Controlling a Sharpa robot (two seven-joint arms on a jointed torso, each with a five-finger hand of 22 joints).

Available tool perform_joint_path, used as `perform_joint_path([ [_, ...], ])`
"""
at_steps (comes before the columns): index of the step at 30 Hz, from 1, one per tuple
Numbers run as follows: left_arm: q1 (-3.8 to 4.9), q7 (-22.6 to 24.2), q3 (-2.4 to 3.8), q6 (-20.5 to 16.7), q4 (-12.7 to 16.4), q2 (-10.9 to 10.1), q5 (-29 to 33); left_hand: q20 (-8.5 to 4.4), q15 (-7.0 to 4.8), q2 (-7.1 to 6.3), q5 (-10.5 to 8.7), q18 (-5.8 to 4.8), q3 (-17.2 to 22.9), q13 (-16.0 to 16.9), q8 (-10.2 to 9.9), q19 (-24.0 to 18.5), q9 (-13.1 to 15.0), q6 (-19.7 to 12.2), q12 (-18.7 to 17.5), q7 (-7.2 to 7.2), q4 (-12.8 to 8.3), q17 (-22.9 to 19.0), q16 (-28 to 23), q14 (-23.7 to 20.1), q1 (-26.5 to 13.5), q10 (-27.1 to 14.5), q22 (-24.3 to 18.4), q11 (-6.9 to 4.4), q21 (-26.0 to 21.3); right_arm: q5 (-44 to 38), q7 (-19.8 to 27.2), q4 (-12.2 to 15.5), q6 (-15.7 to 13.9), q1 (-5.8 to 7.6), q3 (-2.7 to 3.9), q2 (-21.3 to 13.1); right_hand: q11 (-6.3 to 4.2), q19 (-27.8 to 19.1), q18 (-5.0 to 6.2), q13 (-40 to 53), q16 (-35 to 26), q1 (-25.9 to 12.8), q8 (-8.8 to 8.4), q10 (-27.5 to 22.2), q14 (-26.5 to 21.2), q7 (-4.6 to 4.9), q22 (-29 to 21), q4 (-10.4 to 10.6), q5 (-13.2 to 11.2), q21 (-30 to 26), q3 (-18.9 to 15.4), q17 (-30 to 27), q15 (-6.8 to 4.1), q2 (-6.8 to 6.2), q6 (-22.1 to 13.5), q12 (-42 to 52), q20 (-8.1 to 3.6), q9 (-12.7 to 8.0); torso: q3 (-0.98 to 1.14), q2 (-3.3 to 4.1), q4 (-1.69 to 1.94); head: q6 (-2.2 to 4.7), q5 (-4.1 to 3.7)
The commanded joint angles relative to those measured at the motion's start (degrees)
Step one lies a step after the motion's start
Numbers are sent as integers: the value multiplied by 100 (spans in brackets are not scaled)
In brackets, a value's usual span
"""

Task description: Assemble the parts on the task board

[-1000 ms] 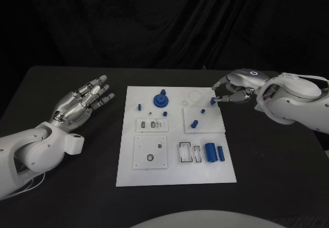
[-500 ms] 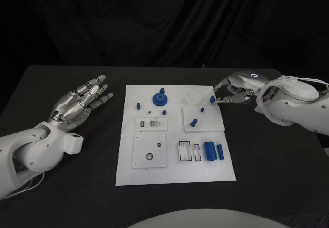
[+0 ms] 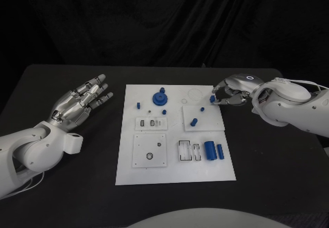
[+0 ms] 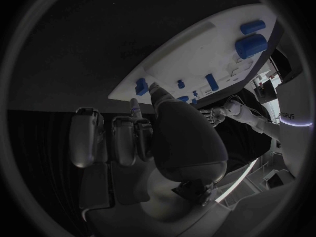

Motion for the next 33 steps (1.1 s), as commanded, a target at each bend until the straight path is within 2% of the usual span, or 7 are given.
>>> perform_joint_path([
  [1, -5, 146, 5, 68, 12, -7, 24, 54, 44, 2, 27, 57, 40, -7, -12, -4, 6, -29, -39, -2, -7, -5, 1, 4, 55, -26, -3, 8, -7, -11, -121, -40, -26, -23, 3, 35, 24, -21, 6, 1510, -42, 66, 1, 596, 469, 18, 790, -6, -25, -27, 22, 1154, -10, 12, 31, 15, 14, -1, 2, -2, 4, -7, -2],
  [12, -9, 132, 5, 89, 1, 1, 24, 54, 44, 2, 27, 57, 40, -7, -12, -4, 6, -29, -39, -2, -7, -5, 1, 4, 55, -26, -3, 8, -7, -11, -121, -155, -18, -58, 3, 155, 35, -28, 10, 1510, -63, 145, 28, 596, 462, 32, 785, -22, 15, -48, 35, 1133, 0, 22, 98, 15, 22, 10, 1, -7, 12, -29, -12],
  [25, -23, 111, 5, 118, -15, 1, 24, 54, 44, 2, 27, 57, 40, -7, -12, -4, 6, -29, -39, -2, -7, -5, 1, 4, 55, -26, -3, 8, -7, -11, -108, -265, 0, -117, 4, 272, 39, -36, 18, 1510, -121, 312, 207, 596, 445, 35, 784, -63, 336, -97, 52, 1082, 5, 42, 467, 15, 30, 164, 1, -9, 1, -49, 14],
  [33, -37, 105, 5, 129, -23, 0, 24, 58, 51, 2, 28, 57, 58, -7, -14, -4, 5, -38, -39, 0, -15, -5, 0, 4, 53, -29, -3, 11, -7, -11, -104, -347, -42, -146, 4, 341, 25, -46, 24, 1510, -169, 398, 330, 596, 431, 18, 777, -112, 482, -136, 73, 1037, -7, 76, 671, 15, 21, 319, 1, -9, 11, -69, 20],
])
